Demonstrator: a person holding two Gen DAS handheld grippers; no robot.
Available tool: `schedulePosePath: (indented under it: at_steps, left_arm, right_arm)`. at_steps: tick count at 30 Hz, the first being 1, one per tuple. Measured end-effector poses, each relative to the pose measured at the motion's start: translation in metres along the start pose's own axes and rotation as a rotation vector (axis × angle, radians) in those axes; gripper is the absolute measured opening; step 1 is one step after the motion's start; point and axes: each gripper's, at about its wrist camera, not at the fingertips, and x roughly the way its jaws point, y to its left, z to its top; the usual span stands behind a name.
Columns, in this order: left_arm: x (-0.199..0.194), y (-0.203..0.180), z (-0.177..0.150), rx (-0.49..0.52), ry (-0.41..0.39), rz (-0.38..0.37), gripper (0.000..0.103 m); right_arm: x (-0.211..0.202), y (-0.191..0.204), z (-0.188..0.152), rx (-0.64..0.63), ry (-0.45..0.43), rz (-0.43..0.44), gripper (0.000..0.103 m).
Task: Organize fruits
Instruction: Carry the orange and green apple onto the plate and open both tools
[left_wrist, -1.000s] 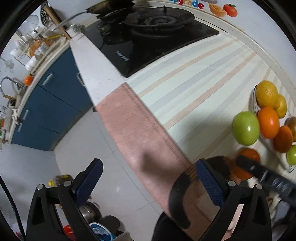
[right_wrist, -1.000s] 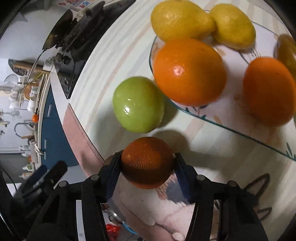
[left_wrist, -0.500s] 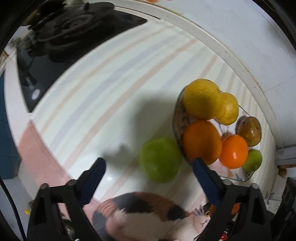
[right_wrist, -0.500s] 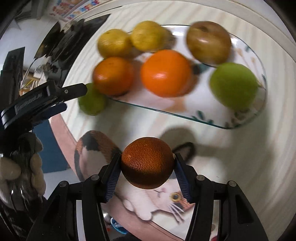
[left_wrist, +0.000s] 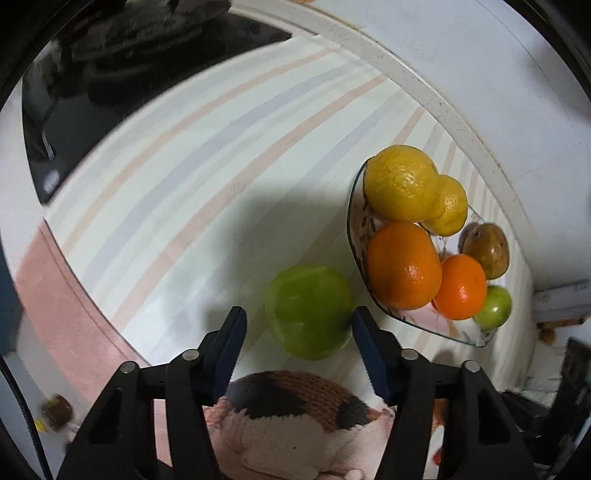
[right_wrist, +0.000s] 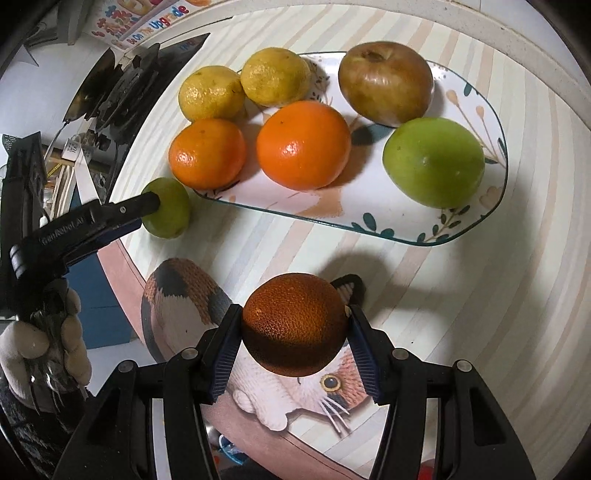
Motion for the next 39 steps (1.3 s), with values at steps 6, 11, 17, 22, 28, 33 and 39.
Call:
schedulePosePath:
  at_steps: [6,11,17,22,28,33,39]
  left_arm:
    - [0.013,0.003,0.008,-0.032,0.011,-0.09,0.06]
    - [0.018,-0.008,0.006,-0.009,0.007,-0.098,0.054]
    - [0.004,-0.011,-0.015,0.021,-0.013,-0.027,0.054]
    - [-0.009,-0.022,-0.057,0.058,0.036,-0.004,0.054]
    - [0.004,-0.038,-0.078,0.113,0.052,0.03,0.054]
    - [0.007,-0.039,-0.07,0.1,0.036,0.021,0.054]
    - [0.008,-0.041,-0.061,0.104,0.019,0.018,0.054]
  right_arm:
    - [0.009,-0.005,-0.001,0.013,0.013,-0.011,0.059]
    - [0.011,-0.012,-0.005,0.03,0.022,-0.007,0.059]
    - [0.006,-0.018,-0.015,0.011,0.035,-0.018,0.059]
    - [0.004,-0.02,-0.028,-0.029,0.055,-0.068,0.059]
    - [0.01,-0.023,-0.032,-0.038,0.051,-0.096,0.059]
    - [0.011,-0.018,-0.029,-0.036,0.04,-0.104,0.059]
    - [0.013,-0.015,-0.022,-0.036,0.029,-0.11,0.059]
